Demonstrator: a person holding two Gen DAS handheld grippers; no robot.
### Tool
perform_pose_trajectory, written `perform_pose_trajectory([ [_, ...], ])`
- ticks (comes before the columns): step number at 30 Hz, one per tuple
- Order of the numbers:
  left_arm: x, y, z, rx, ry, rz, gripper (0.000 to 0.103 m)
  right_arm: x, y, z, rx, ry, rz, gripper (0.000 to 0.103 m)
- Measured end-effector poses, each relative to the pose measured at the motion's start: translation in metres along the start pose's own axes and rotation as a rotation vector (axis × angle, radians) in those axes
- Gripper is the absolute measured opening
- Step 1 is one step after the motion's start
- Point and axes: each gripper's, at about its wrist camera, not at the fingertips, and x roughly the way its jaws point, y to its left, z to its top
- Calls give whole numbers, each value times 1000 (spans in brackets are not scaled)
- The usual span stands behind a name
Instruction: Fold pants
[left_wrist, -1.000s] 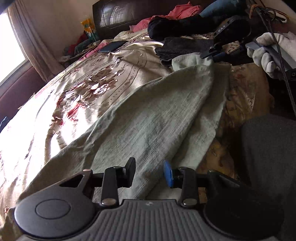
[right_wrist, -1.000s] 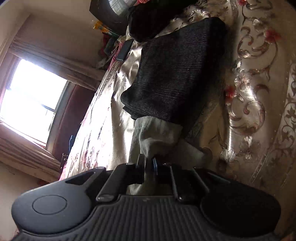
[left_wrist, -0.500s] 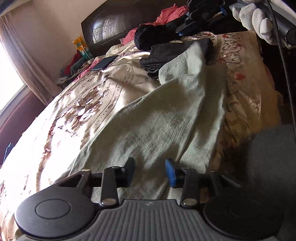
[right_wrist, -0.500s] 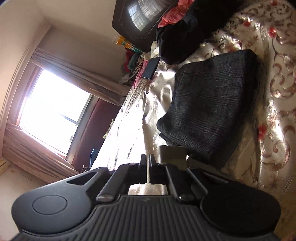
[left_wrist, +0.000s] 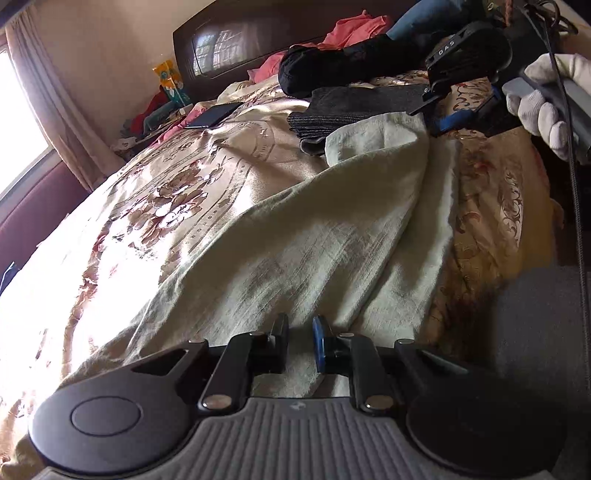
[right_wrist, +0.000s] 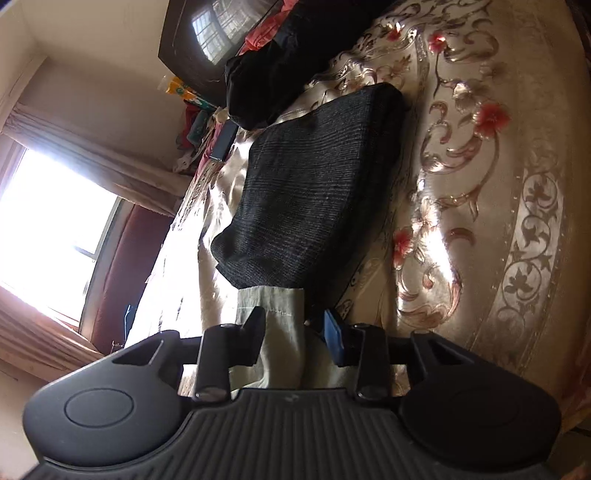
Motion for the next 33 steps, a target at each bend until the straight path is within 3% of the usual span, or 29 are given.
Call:
perform_pose_trajectory([
  [3, 0, 1, 1, -6, 3, 2, 32, 17, 10, 0, -38, 30, 1, 36],
  [5, -4, 2, 2, -15, -2, 12, 33, 18, 22, 0, -57, 42, 18, 5],
  [6, -8, 3, 2, -23, -10, 17, 34, 14, 30, 1, -66, 39, 53, 5],
  [9, -25, 3, 3, -38, -72, 39, 50, -2, 59, 8, -56, 37, 163, 5],
  [14, -40, -21, 4, 57, -178, 121, 80, -16, 112, 22, -70, 29, 294, 5],
  [16, -31, -29, 9, 107, -175, 183, 80, -20, 131, 24, -88, 26, 337, 5],
  [18, -21, -24, 16, 99, -163, 226, 70, -23, 144, 26, -110, 22, 356, 5],
  [20, -16, -4, 24, 45, -124, 240, 28, -27, 153, 28, -122, 24, 371, 5],
  [21, -19, 11, 26, 18, -114, 239, 22, -29, 156, 29, -129, 21, 378, 5],
  [24, -44, 43, 32, 12, -151, 306, 21, -35, 163, 36, -153, 6, 406, 5],
  [27, -70, 48, 28, 65, -191, 350, 20, -45, 151, 28, -185, -9, 425, 5],
  [29, -69, 35, 14, 92, -151, 307, 20, -45, 123, 14, -161, 19, 366, 5],
  [33, -34, -9, -27, 211, 2, 176, 20, -19, 39, -15, -65, 110, 114, 5],
])
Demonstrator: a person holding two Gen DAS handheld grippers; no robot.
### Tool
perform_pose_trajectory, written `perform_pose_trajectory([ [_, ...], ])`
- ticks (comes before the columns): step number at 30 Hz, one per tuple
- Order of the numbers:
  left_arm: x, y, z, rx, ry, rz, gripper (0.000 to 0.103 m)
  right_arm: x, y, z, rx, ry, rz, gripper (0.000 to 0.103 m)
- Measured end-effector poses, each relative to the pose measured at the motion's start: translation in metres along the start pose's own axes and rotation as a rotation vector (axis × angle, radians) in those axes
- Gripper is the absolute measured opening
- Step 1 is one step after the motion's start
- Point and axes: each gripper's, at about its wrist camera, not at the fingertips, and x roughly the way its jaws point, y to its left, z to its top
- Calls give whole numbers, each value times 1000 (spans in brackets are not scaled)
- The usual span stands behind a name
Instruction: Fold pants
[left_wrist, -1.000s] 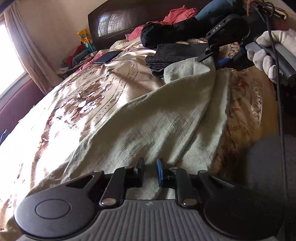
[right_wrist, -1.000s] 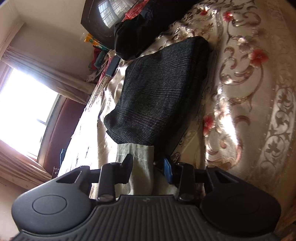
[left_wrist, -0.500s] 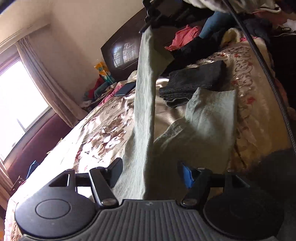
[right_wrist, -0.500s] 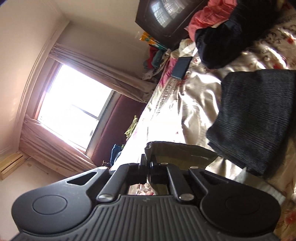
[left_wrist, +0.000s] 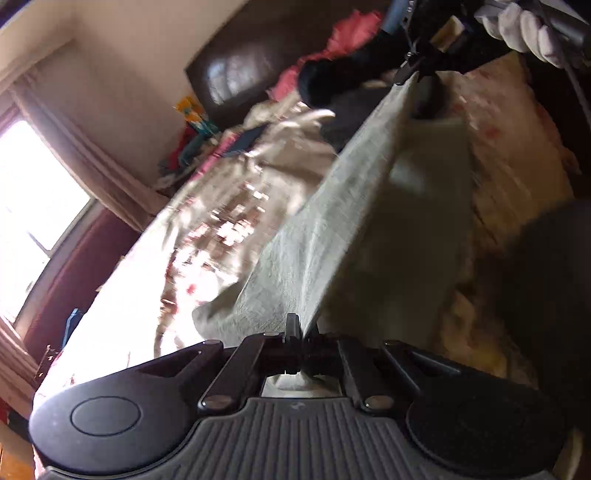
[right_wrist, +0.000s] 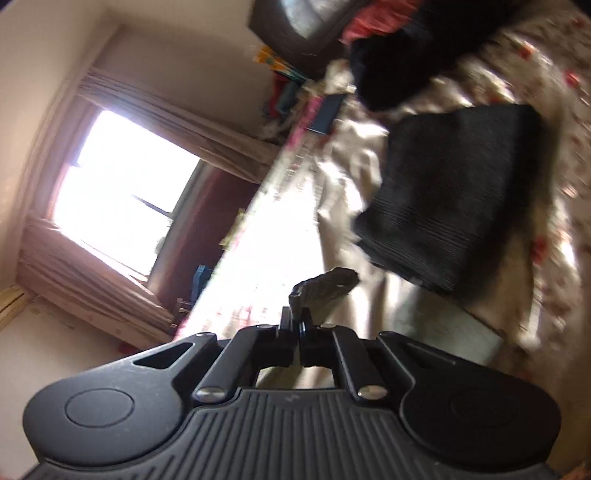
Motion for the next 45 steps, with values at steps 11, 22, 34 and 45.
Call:
perform_pose_trajectory([
  [11, 3, -27, 1, 43, 16, -79, 20, 16, -35, 4, 39, 30, -46, 8],
  [22, 5, -38, -3, 73, 7, -72, 20, -5, -38, -11, -53, -52, -152, 9],
  [34, -3, -26, -5, 20, 20, -112, 20, 10, -63, -34, 118, -16, -27, 43],
  [45, -2, -14, 0, -79, 55, -132, 23, 45, -71, -45, 279, -47, 100, 4],
])
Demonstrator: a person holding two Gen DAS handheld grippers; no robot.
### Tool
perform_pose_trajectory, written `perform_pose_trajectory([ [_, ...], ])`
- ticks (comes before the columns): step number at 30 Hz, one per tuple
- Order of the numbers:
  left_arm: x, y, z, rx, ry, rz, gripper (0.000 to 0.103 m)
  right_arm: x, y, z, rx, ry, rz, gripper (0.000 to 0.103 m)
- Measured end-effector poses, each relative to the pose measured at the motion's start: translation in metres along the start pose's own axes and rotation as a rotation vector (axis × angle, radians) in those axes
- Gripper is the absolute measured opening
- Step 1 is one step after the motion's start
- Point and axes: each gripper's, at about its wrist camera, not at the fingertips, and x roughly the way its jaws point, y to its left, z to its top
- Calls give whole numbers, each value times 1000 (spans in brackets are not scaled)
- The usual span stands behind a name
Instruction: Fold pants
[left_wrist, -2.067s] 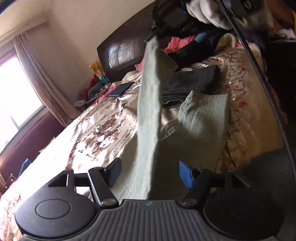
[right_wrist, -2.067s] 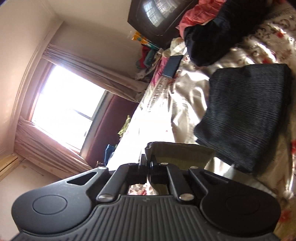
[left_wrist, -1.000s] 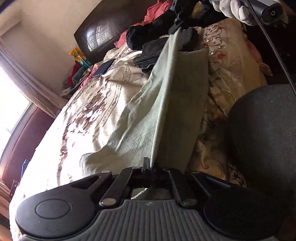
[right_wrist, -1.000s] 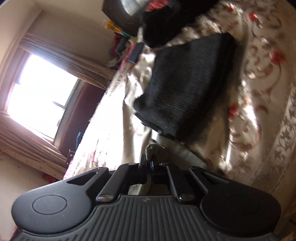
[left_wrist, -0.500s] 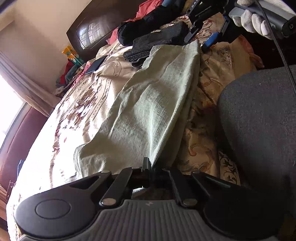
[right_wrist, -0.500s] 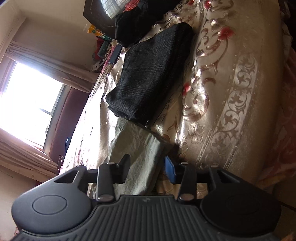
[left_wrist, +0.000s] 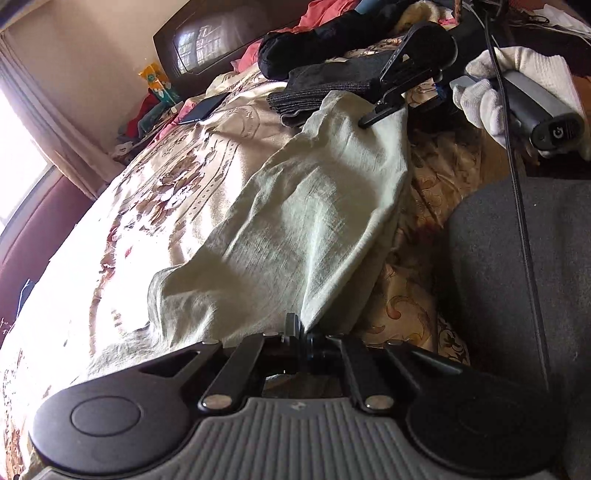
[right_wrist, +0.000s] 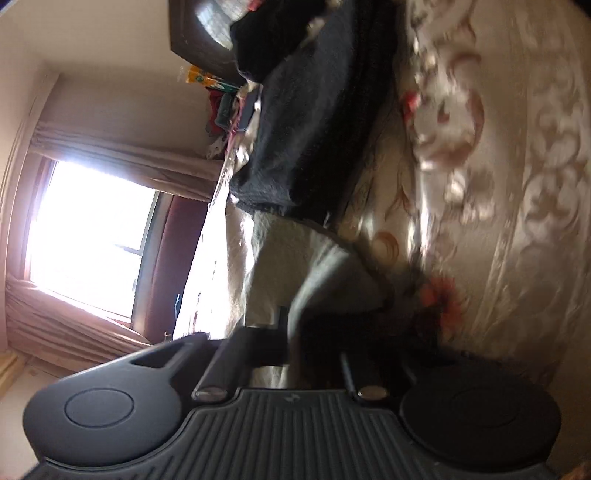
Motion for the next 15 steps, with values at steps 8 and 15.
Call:
perform_pose_trajectory([
  [8, -5, 2, 12, -88, -40, -28, 46, -56, 29, 60, -161, -178, -63, 4],
  [15, 0, 22, -1, -228, 32, -77, 46, -71, 29, 55, -159, -197, -119, 4],
])
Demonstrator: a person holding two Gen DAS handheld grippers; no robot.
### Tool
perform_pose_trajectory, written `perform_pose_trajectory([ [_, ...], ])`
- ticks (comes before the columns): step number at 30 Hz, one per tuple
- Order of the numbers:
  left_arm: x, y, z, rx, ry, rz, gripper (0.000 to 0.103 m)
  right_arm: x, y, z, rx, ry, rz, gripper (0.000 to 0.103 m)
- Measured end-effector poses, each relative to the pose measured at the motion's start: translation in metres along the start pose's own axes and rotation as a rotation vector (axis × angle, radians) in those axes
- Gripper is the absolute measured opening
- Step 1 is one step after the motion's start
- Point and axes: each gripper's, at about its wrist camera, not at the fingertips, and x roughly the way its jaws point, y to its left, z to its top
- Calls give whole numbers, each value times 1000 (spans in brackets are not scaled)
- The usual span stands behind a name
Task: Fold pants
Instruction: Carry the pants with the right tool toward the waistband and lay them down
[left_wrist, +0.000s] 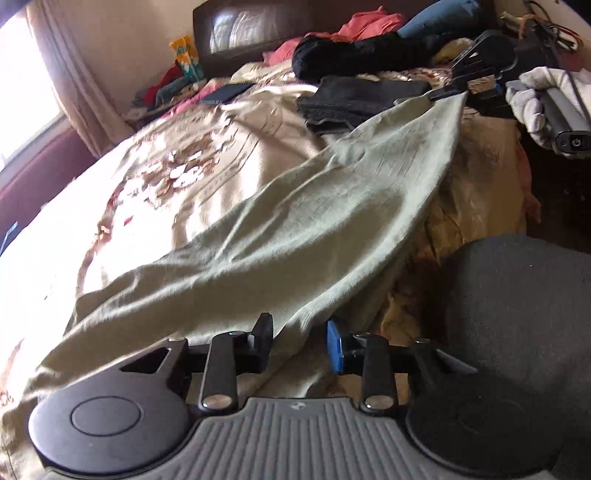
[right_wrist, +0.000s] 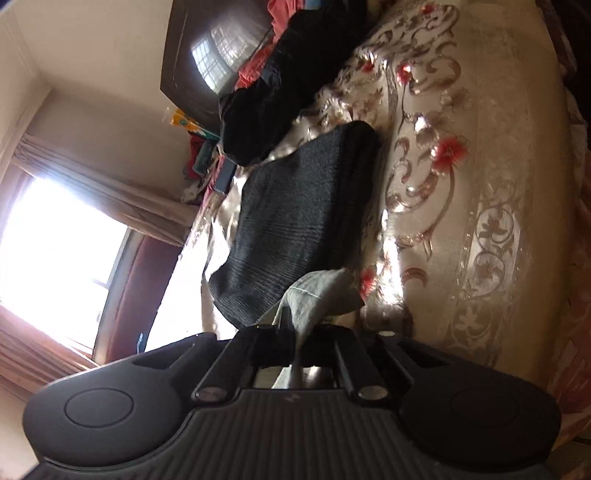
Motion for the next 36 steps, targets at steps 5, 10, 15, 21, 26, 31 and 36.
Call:
perform_pose_trajectory([
  [5, -8, 1, -8, 24, -38, -8, 47, -13, 38, 4, -37, 2, 71, 4],
  [10, -10, 26, -21, -111, -58, 59, 47, -20, 115, -4, -155, 12, 205, 4],
  [15, -4, 33, -38, -152, 11, -55, 51, -12, 201, -38, -286, 86, 337, 4],
  [21, -32, 58, -49, -256, -39, -110, 51, 18, 293, -123, -459, 297, 484, 4],
  [26, -75, 101, -74, -450, -114, -29, 51, 70, 337, -242, -611, 539, 507, 4],
  [31, -106, 135, -105, -572, -145, 58, 51, 108, 345, -365, -793, 738, 482, 4],
  [36, -119, 150, -140, -644, -111, 88, 51, 99, 337, -461, -1115, 870, 484, 5],
])
